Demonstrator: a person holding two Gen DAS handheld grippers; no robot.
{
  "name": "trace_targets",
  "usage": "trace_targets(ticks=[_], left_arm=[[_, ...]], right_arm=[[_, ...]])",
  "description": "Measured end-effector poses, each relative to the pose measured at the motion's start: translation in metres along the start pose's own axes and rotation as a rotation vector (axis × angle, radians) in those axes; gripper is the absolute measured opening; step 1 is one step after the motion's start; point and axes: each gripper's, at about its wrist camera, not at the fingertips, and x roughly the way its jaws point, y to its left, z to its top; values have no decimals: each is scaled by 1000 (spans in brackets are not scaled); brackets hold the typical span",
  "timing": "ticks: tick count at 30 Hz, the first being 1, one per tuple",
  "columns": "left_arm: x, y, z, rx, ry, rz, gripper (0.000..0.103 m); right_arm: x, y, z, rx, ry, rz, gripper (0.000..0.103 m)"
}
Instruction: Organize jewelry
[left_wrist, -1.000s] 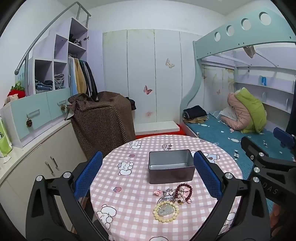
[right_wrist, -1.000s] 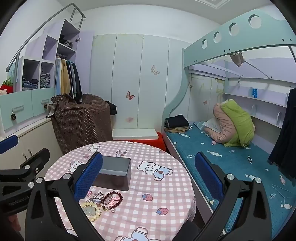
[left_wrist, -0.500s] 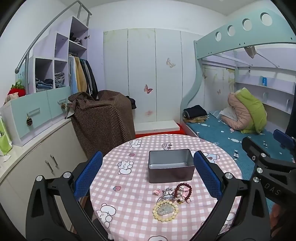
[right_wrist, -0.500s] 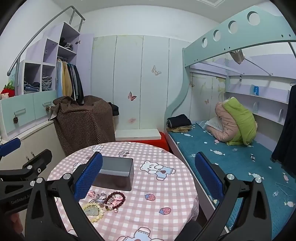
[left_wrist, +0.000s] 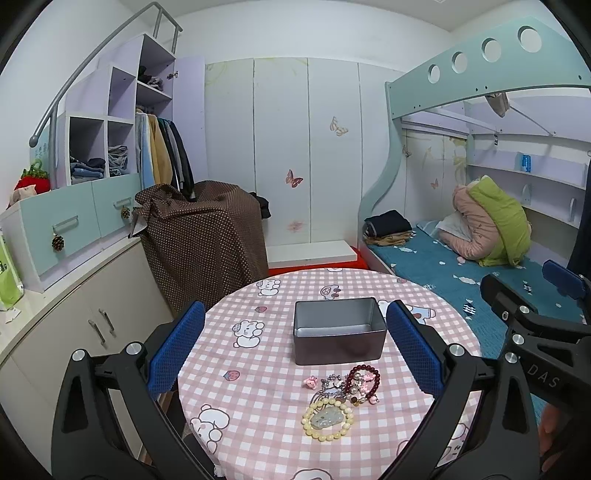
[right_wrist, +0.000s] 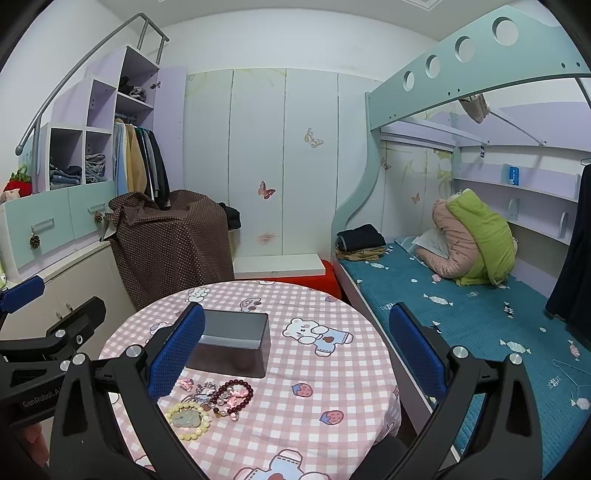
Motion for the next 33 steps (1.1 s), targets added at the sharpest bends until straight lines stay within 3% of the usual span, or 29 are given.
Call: trace_targets(ticks=[33], left_arm=[[3,0,2,-1,10,3,98]], right_arm=[[11,-5,-5,11,32,22,96]])
